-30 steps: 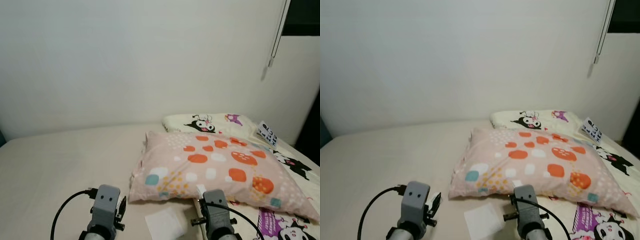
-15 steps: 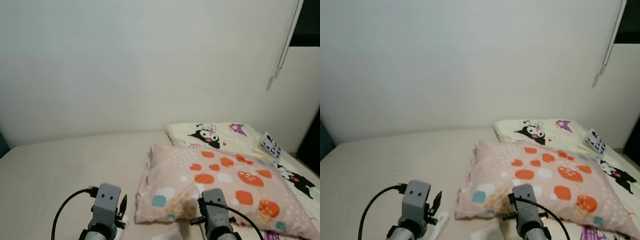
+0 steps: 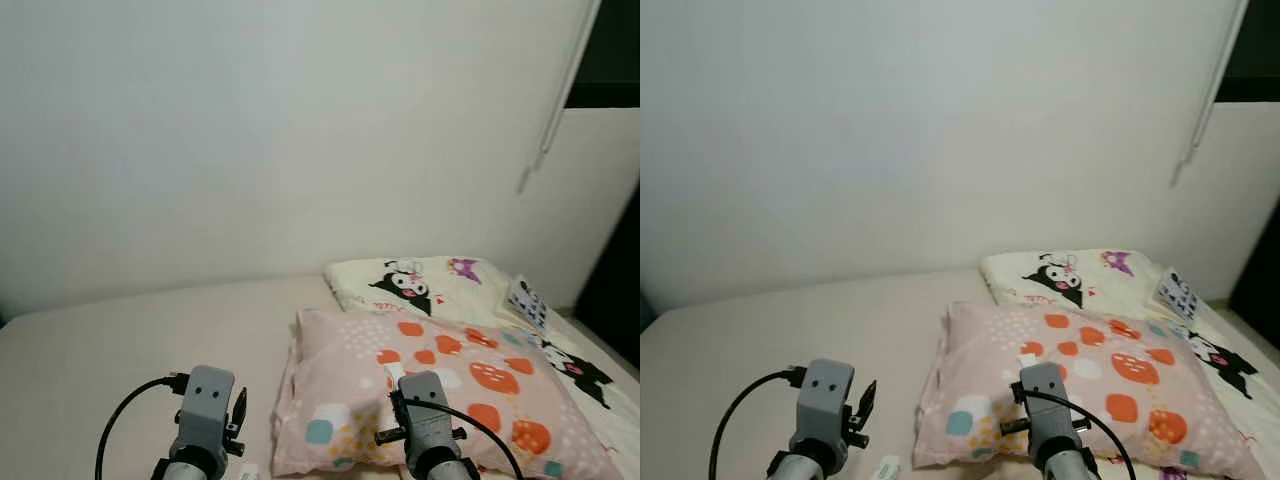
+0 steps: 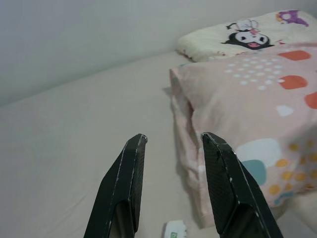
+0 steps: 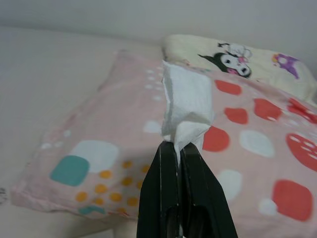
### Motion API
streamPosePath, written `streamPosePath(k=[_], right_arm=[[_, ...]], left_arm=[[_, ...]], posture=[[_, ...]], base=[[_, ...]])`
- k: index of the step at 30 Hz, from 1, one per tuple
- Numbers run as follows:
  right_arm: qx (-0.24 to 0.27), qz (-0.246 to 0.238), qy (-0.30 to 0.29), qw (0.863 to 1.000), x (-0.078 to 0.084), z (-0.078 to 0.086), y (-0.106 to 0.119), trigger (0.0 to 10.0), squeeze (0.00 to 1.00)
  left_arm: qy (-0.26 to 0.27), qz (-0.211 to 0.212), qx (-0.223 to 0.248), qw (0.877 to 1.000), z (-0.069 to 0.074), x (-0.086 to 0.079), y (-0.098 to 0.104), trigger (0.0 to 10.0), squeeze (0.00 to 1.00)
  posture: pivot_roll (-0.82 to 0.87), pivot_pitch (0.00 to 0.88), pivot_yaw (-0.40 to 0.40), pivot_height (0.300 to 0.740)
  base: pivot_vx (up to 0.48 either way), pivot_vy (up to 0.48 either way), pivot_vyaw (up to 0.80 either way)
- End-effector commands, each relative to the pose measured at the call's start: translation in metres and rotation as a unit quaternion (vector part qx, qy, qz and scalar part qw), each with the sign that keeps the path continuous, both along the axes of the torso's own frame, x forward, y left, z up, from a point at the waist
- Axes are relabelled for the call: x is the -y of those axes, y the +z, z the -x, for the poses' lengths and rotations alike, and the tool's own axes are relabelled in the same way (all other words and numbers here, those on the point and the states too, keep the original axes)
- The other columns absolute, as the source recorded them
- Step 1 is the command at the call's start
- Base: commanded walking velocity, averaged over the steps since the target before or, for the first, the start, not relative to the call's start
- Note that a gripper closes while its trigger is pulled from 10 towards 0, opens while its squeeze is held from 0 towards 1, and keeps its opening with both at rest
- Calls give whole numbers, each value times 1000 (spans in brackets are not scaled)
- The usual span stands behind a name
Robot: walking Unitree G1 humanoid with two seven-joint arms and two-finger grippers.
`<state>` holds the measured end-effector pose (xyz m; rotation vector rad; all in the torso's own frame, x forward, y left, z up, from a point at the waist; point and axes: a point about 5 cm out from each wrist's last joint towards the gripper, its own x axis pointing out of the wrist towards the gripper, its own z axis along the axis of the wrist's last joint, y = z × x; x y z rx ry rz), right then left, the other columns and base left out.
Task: Clean up the room
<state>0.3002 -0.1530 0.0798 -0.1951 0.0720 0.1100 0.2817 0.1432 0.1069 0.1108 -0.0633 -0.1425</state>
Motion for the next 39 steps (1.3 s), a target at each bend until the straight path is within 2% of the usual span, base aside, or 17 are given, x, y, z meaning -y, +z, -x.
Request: streamPosePath(k=[1,4,6,11,14,16,20,27,39], right_arm=[[-19,4,3,1000,-1,3,-7,10000,0],[-17,39,9,999,-4,3,-10,10000,0],[-24,39,13,999,-6,4,-14,10000,0],[-34,21,14,999,-9,6,-19,10000,0],[-55,-14,2,998,-8,8,-25,10000,0],[-68,-19,-2,997,-7,10,-31,10000,0],[-90,-2,2,996,-9,13,-42,10000,0],[-93,-18,7,995,-11,17,-46,10000,0],[-111,-11,11,994,-14,19,-52,10000,0]], left_arm=[[7,3,-16,1000,4,-3,-8,10000,0],[7,7,-21,1000,4,-3,-10,10000,0],[9,10,-33,999,5,-4,-15,10000,0],[21,15,-56,998,8,-8,-26,10000,0],[23,17,-67,997,9,-9,-31,10000,0],[20,15,-73,997,10,-8,-34,10000,0],[22,7,-81,996,11,-7,-39,10000,0],[19,4,-81,997,11,-6,-40,10000,0],[12,5,-79,997,11,-2,-41,10000,0]], posture=[[21,104,-33,740],[20,101,-31,740],[21,98,-31,740],[20,95,-30,740],[18,92,-30,740],[17,92,-32,740],[17,88,-31,740],[18,80,-31,740],[14,70,-35,740]], base=[[0,0,0],[0,0,0],[0,0,0],[0,0,0],[0,0,0],[0,0,0],[0,0,0],[0,0,0],[0,0,-67]])
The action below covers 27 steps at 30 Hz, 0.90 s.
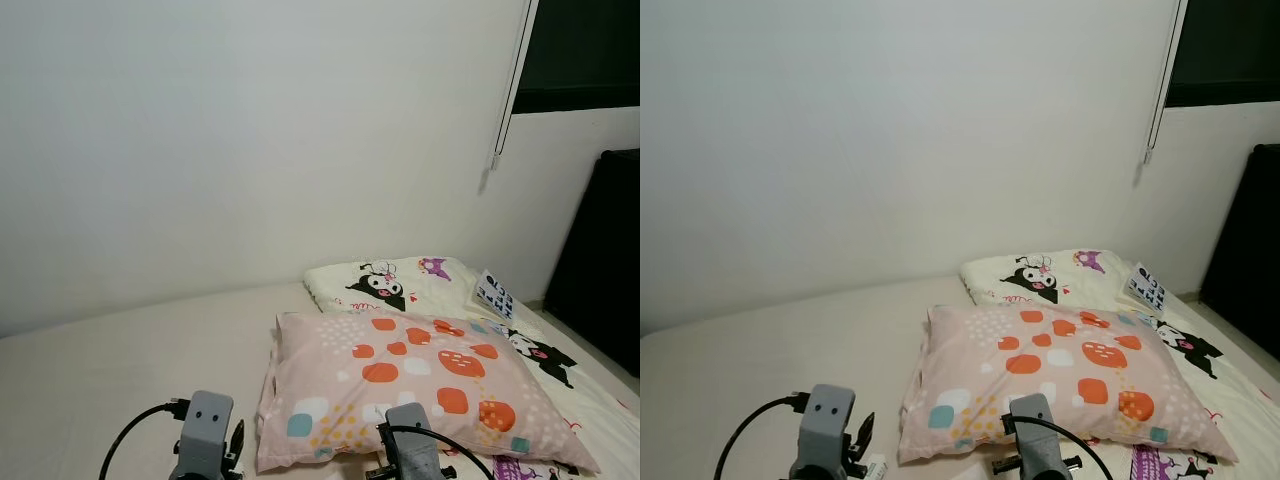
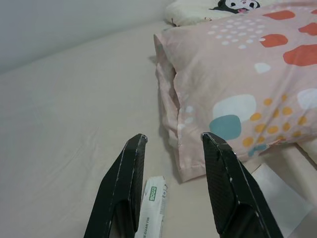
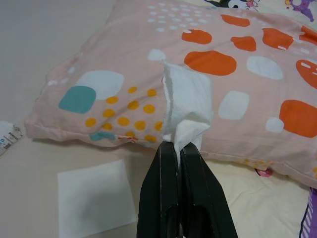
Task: Clean up the room
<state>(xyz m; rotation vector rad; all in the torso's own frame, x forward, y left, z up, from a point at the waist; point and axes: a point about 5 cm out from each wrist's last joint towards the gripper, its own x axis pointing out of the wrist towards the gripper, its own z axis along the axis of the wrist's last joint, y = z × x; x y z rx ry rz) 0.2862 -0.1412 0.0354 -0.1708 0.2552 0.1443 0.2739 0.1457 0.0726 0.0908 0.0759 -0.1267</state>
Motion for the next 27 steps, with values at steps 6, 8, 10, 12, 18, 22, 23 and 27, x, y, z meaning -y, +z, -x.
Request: streamPosePath(k=[6,8,10,12,18,22,23,27], right_arm=[[-18,1,8,1000,-3,4,-8,10000,0],[-13,19,8,1000,-1,3,-8,10000,0],[-11,20,19,1000,-2,2,-8,10000,0],[-12,15,22,1000,-3,2,-8,10000,0],[-15,-10,8,1000,-3,2,-7,10000,0],[-14,-29,4,999,-5,1,-6,10000,0],[-13,-24,4,1000,-5,1,-5,10000,0],[-13,-15,5,1000,-4,0,-5,10000,0]], left_arm=[[1,-1,-8,1000,4,1,-7,10000,0],[2,-1,-8,1000,4,1,-7,10000,0],[4,-4,-7,1000,4,1,-7,10000,0],[5,-6,-7,1000,4,1,-7,10000,0],[6,-6,-8,1000,4,0,-7,10000,0],[7,-5,-7,1000,4,0,-7,10000,0],[7,-5,-7,1000,4,-1,-7,10000,0],[7,-5,-8,1000,4,-1,-7,10000,0]], posture=[[16,62,-40,740],[17,61,-41,740],[16,60,-41,740],[17,61,-41,740],[18,66,-43,740],[18,66,-43,740],[18,66,-43,740],[18,66,-43,740]], base=[[0,0,-800],[0,0,-800],[0,0,-800],[0,0,-800],[0,0,-800],[0,0,-800],[0,0,-800],[0,0,-800]])
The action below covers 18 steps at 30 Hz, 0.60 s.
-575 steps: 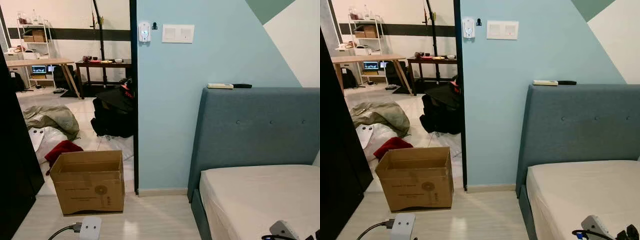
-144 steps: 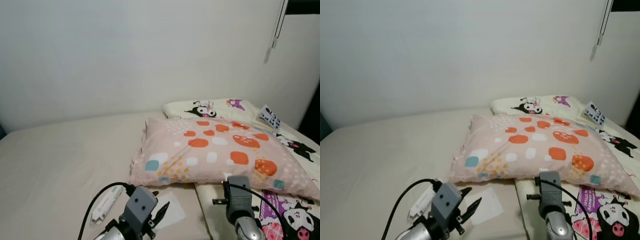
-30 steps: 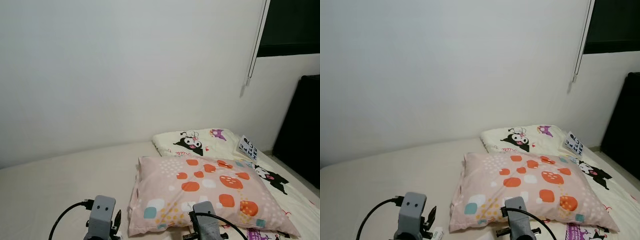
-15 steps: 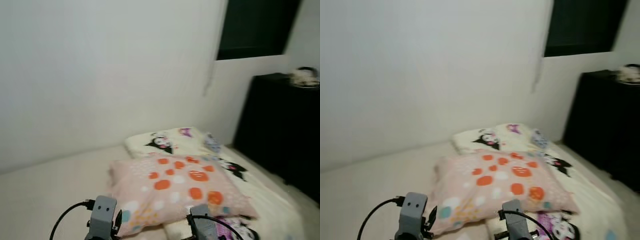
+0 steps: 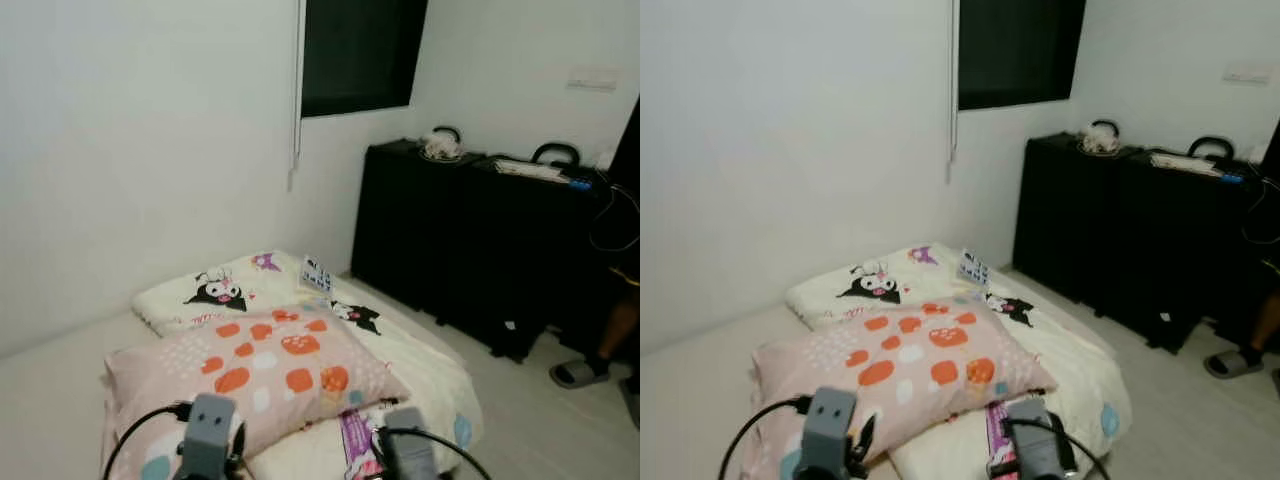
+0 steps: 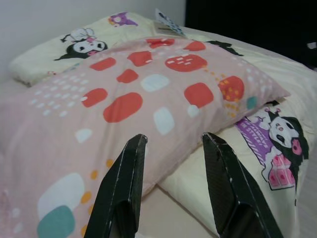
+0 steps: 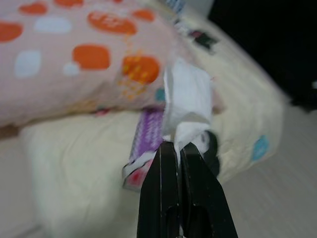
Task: Clean up the room
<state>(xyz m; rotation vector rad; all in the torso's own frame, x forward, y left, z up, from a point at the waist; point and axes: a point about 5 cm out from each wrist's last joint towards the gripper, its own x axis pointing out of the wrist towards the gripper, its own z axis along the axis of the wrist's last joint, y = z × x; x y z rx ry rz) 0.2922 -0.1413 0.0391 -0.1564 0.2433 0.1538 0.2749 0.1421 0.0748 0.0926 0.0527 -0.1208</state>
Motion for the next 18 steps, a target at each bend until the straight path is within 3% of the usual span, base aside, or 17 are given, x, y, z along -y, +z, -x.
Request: streamPosePath(k=[1,18], right_arm=[[-18,-5,2,1000,-5,6,-8,10000,0],[-24,5,5,1000,-5,5,-11,10000,0]], left_arm=[[4,-4,-20,1000,5,-4,-9,10000,0],[8,-9,-17,1000,2,-4,-8,10000,0]], posture=[[18,70,-43,740],[19,85,-47,740]], base=[[0,0,-800],[0,0,-800]])
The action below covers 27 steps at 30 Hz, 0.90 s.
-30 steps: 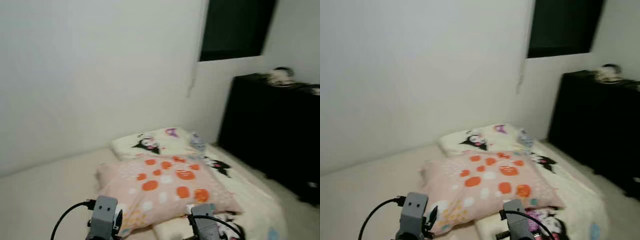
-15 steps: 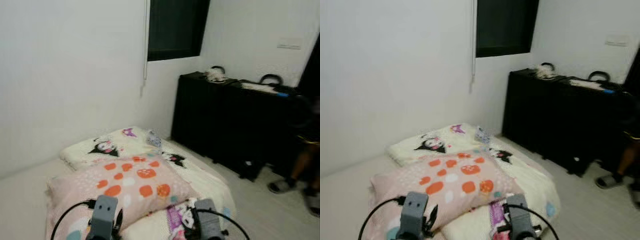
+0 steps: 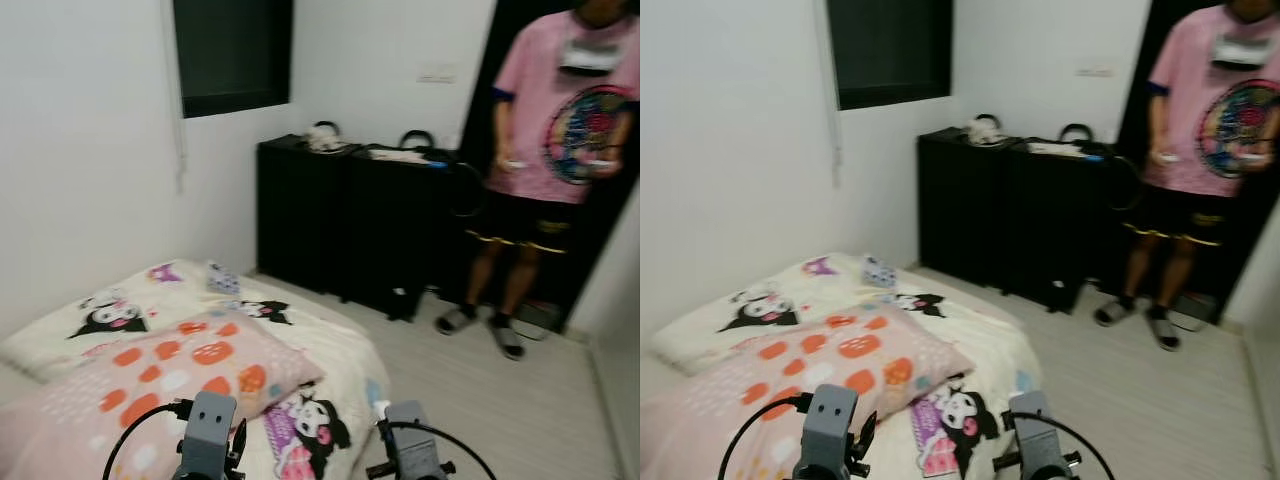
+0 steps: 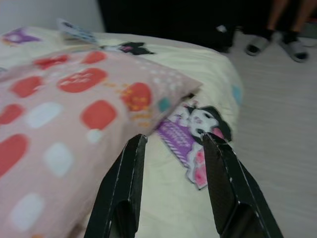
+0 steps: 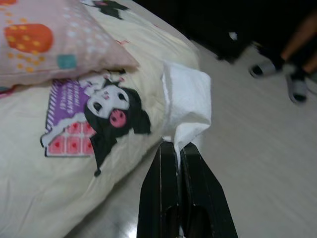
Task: Clean up the room
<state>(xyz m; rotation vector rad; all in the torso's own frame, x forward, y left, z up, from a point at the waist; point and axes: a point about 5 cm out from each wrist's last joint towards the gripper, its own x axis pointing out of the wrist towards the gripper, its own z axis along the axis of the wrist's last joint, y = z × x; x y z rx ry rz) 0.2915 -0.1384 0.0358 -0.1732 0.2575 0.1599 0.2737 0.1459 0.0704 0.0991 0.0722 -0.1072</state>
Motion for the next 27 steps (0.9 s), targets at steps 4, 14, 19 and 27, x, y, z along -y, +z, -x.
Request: streamPosePath(k=[4,14,19,27], right_arm=[[-23,-6,0,1000,-4,5,-9,10000,0],[-46,3,-29,999,5,10,-21,10000,0],[-53,-7,-51,997,8,12,-25,10000,0],[-50,-7,-65,997,8,13,-27,10000,0]], left_arm=[[2,-10,-6,1000,1,0,-4,10000,0],[15,-25,-30,999,0,-1,-16,10000,0],[13,-34,-39,999,0,-2,-19,10000,0],[-5,-49,-45,998,-1,-4,-21,10000,0]], posture=[[21,85,-48,740],[30,78,-23,740],[44,70,15,740],[45,68,32,740]], base=[[0,0,-800],[0,0,-800],[0,0,-800],[0,0,-800]])
